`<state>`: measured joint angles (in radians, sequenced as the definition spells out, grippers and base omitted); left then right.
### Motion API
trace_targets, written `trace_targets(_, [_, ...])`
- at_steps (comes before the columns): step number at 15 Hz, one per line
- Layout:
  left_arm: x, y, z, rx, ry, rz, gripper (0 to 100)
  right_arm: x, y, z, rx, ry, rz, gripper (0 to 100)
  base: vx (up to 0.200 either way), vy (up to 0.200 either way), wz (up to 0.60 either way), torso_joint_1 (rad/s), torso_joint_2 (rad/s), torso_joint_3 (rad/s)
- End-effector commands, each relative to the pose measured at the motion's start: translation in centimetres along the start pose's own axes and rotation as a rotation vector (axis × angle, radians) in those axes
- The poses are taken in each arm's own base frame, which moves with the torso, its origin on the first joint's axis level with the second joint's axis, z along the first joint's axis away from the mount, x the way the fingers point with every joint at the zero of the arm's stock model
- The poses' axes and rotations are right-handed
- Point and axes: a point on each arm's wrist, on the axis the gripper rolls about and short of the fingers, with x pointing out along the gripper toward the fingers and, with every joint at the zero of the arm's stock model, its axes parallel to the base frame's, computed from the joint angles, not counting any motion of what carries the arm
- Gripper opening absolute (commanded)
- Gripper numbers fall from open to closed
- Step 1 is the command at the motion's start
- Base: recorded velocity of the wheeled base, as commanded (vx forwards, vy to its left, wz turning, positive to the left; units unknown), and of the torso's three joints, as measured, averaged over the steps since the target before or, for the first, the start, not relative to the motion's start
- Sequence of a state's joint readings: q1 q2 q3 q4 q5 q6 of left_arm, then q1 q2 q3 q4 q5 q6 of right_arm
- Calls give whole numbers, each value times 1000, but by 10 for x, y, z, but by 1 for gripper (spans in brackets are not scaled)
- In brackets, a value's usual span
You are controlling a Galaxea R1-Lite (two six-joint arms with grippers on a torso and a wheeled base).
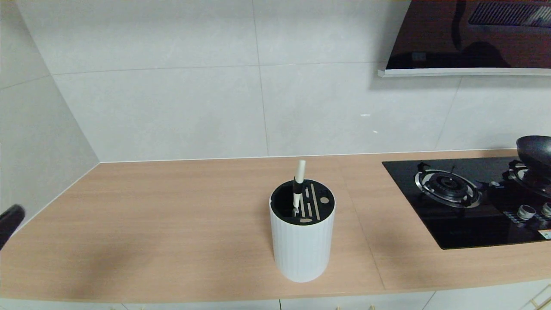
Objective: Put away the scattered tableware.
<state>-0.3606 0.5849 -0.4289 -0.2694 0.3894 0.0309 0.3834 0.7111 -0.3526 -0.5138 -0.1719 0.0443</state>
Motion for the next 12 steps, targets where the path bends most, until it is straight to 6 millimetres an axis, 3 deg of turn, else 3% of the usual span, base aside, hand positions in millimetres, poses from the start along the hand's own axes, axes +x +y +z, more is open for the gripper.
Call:
trace_targets(1, [-60, 20, -12, -23, -111, 48, 100, -64, -11, -11, -18, -101, -100, 100, 0, 0, 0, 0, 0, 0])
trace_targets(3, [-83, 23, -24, -19, -136, 85, 100, -94, -7, -23, -45, -128, -131, 100, 0, 0, 0, 0, 0, 0])
trace_targets(6, [-95, 23, -32, -55, -153, 144, 100, -121, 1, -41, -72, -141, -107, 100, 0, 0, 0, 0, 0, 0])
trace_targets(9, [-97, 19, -34, -68, -160, 228, 100, -128, 3, -49, -78, -137, -120, 100, 0, 0, 0, 0, 0, 0])
trace_targets(12, [-107, 14, -53, -35, -162, 235, 100, -128, 2, -51, -75, -132, -173, 100, 0, 0, 0, 0, 0, 0])
